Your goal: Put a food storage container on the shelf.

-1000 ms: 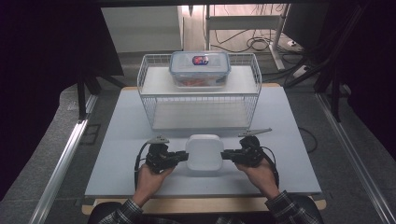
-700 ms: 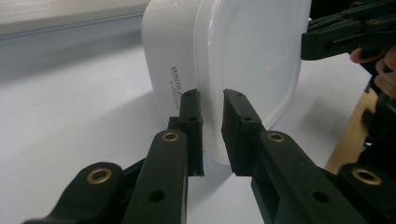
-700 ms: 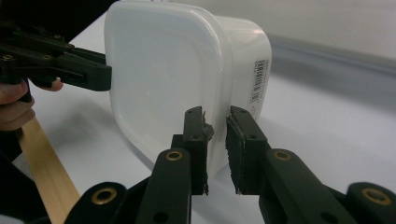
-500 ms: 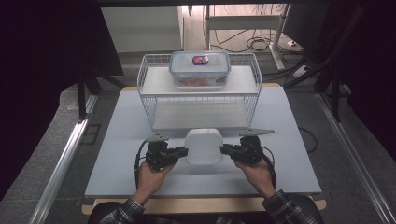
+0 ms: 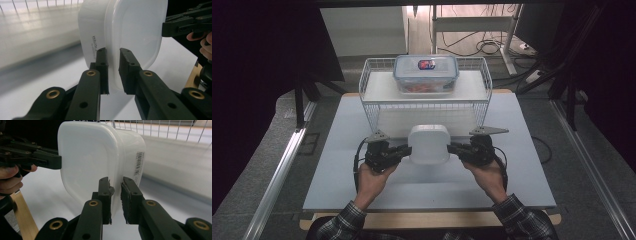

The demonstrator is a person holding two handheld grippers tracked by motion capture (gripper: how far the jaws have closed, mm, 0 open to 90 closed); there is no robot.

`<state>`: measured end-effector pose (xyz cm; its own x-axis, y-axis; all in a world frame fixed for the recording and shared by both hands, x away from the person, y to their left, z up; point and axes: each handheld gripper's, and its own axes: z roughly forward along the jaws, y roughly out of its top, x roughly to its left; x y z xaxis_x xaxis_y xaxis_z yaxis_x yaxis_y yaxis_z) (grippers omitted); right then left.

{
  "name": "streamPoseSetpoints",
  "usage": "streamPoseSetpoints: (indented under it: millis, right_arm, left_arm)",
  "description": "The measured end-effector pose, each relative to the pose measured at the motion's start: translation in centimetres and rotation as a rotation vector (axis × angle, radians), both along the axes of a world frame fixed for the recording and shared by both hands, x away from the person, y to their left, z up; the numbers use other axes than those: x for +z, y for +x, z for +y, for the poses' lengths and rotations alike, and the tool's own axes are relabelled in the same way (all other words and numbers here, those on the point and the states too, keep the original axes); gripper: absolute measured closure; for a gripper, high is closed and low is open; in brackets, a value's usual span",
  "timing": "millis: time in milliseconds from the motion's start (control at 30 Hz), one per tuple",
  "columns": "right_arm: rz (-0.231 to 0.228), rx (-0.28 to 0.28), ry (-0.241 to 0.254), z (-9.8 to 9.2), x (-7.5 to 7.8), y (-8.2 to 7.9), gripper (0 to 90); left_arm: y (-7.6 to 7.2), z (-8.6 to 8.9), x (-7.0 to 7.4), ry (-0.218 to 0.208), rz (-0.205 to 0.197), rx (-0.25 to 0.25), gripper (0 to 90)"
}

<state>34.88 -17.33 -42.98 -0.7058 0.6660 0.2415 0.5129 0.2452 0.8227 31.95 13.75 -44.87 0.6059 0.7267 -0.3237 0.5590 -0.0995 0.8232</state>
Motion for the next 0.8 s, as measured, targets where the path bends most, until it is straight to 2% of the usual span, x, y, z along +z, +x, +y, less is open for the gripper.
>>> streamPoseSetpoints:
  millis: [67,467,800]
  right_arm:
    - [-0.013,0.001,0.006,0.2,0.5,0.2,78.5]
    - [-0.078,0.013,0.042,0.8,4.1,1.4,78.6]
    - [-0.116,0.016,0.064,1.2,6.9,2.3,78.7]
  left_arm:
    - [0.1,0.1,0.3,0.001,-0.008,0.001,78.6]
    - [1.0,0.8,4.5,0.01,-0.084,0.024,78.5]
    - [1.8,1.2,7.3,0.01,-0.122,0.036,78.2]
